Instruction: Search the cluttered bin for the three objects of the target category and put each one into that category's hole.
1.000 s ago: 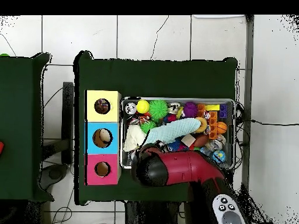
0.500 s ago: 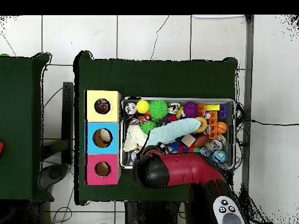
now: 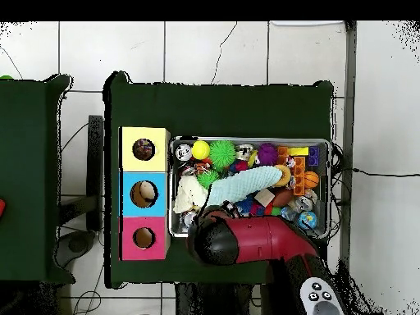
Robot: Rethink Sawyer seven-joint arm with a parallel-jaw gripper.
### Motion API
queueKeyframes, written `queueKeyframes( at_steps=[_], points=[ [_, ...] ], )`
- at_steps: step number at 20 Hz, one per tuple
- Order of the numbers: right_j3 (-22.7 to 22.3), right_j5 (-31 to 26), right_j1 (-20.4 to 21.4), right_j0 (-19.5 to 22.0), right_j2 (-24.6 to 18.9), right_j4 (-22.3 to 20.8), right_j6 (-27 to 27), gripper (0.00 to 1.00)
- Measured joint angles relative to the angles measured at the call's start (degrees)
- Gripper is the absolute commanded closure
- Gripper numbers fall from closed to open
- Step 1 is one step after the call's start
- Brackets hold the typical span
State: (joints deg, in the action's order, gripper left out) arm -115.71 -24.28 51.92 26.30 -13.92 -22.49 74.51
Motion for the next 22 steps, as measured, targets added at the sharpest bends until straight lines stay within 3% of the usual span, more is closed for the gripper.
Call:
queueKeyframes(
  at_steps=[10,11,22],
  points=[
    [0.0,0.0,0.0,0.0,0.1,0.0,0.0,1.0],
    [0.0,0.0,0.0,0.0,0.1,0.0,0.0,0.0],
    [0.0,0.0,-0.8,-0.1,0.2,0.0,0.0,0.0]
  ],
)
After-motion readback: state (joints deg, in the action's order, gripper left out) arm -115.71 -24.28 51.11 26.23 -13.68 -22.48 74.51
